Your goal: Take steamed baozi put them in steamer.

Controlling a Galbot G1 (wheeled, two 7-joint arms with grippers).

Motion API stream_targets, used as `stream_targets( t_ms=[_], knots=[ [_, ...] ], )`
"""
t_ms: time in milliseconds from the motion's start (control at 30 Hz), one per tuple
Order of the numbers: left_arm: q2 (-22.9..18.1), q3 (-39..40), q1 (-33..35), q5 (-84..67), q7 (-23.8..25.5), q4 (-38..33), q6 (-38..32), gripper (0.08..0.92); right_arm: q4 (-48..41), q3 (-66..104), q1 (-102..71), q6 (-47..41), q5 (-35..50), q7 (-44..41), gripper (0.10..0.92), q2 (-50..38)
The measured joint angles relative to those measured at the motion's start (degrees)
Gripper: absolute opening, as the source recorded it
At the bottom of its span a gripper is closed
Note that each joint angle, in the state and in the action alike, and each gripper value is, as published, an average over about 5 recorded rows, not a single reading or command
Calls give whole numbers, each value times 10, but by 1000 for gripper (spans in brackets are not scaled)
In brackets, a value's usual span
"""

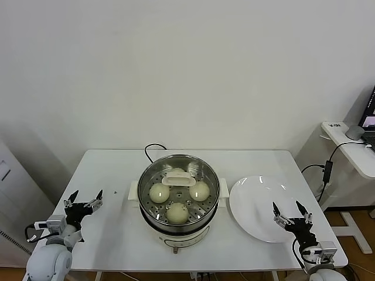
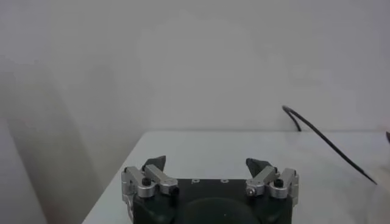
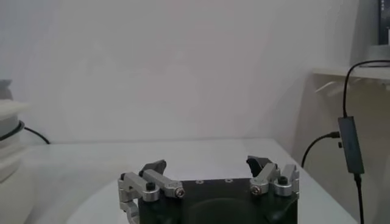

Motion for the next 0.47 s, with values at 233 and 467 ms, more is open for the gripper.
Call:
stream_targets(
  t_ms=[233, 467],
  knots=[
    [-2, 1, 2, -2, 1, -6, 1, 823, 2, 0, -4, -4, -4, -6, 823, 1],
    [-5, 1, 1, -4, 0, -9, 3, 823, 3, -1, -3, -4, -5, -6, 823, 3]
  ],
)
